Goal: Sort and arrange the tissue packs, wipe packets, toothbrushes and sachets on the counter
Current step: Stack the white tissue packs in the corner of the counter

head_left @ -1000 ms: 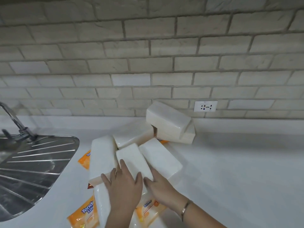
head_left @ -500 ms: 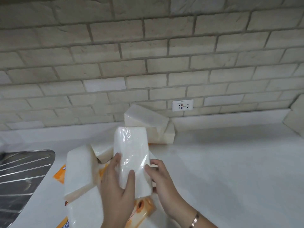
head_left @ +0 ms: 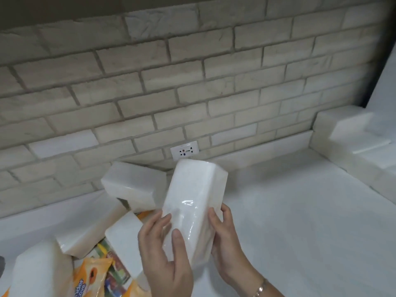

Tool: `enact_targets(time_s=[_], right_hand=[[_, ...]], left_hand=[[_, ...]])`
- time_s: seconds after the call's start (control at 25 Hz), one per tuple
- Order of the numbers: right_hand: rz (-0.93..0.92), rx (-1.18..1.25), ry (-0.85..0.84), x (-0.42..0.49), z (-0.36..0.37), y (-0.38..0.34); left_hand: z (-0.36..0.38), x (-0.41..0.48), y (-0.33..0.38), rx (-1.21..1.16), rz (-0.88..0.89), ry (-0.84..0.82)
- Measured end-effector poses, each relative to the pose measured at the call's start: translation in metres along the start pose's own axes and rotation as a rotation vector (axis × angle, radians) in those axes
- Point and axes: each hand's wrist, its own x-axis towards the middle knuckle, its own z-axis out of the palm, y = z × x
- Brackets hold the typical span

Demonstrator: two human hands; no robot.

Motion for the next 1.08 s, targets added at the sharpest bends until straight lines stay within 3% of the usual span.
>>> enact_targets(time_s=[0.08,0.16,0.24,0.32,0.44,0.72,0.8,0.88,0.96,1.08], right_hand=[[-0.018,0.042,0.029,0.007,-0.022,-0.016],[-0.041,0.06,0.061,0.016,-0.046,-0.034],[-0.076,0.076,0.118,0.025,-0.074,-0.055],[-0.111,0.087,0.181,0.03,-0.098,-0.077],[-0.152,0.062,0.259,0.037,-0.141,-0.118],[-0.148,-0.283,0.425,0.06,-0.248,-0.212],[-0.223,-0.516,0.557,0.069,-0.282,-0.236],[-0.387,-0.917,0.676,0.079,-0.315,-0.259],[-0.541,-1.194,0.645,0.088,-0.341,-0.282],[-0.535,-1.421,0.531,0.101,-0.366,-0.312]], left_hand=[[0.031,-0.002,0.009,-0.033,-0.166,0.101],[0.062,-0.001,0.016,-0.161,-0.601,0.13],[0.095,-0.001,0.024,-0.31,-1.085,-0.063],[0.126,-0.005,0.036,-0.462,-1.29,-0.38],[0.18,-0.016,0.059,-0.682,-1.311,-0.584],[0.314,-0.037,0.094,-0.666,-1.359,-0.62],[0.362,-0.046,0.094,-0.639,-1.386,-0.625],[0.412,-0.055,0.093,-0.6,-1.375,-0.651],[0.452,-0.062,0.095,-0.544,-1.366,-0.667],[0.499,-0.067,0.107,-0.545,-1.35,-0.644]])
